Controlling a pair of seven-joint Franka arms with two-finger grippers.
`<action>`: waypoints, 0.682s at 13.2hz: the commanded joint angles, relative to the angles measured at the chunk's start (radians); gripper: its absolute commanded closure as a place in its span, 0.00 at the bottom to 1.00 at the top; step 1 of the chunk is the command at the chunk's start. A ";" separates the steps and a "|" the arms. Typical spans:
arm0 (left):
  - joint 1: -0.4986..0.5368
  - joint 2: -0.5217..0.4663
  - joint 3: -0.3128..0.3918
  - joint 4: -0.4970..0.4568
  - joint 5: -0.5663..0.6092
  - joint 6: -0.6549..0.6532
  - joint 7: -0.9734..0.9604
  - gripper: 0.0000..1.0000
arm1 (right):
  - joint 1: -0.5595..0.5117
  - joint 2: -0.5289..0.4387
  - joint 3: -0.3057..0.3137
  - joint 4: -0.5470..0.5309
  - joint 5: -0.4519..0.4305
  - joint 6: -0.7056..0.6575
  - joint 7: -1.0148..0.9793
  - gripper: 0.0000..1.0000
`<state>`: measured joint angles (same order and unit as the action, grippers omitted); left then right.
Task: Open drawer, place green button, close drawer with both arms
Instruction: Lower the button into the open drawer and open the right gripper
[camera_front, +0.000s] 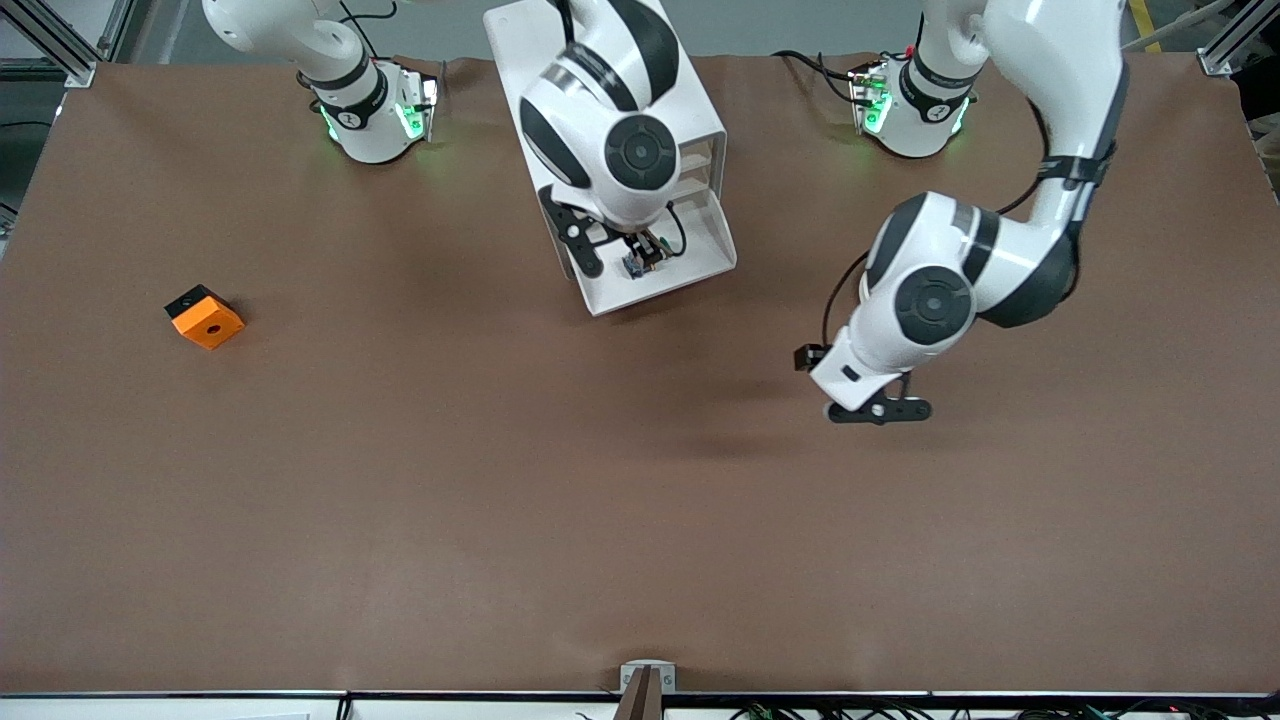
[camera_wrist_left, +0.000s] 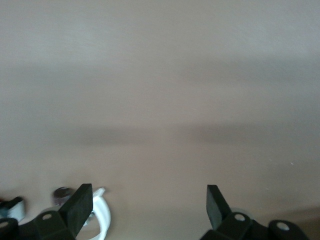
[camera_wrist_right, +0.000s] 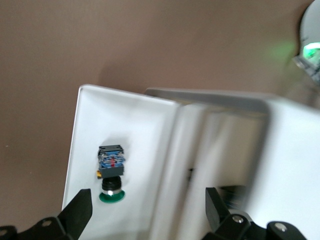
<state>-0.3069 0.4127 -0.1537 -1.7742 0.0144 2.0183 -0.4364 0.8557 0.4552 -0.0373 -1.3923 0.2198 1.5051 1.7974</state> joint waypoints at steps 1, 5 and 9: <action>-0.029 0.047 -0.029 -0.018 0.007 0.080 -0.021 0.00 | -0.079 -0.100 0.007 0.035 0.024 -0.135 -0.099 0.00; -0.148 0.149 -0.029 -0.007 0.006 0.175 -0.264 0.00 | -0.234 -0.255 0.004 0.024 0.012 -0.318 -0.419 0.00; -0.218 0.187 -0.032 -0.007 -0.114 0.188 -0.327 0.00 | -0.446 -0.423 0.004 -0.077 -0.060 -0.362 -0.868 0.00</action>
<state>-0.5001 0.5963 -0.1865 -1.7907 -0.0454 2.2066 -0.7454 0.4952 0.1361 -0.0513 -1.3621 0.2005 1.1315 1.1147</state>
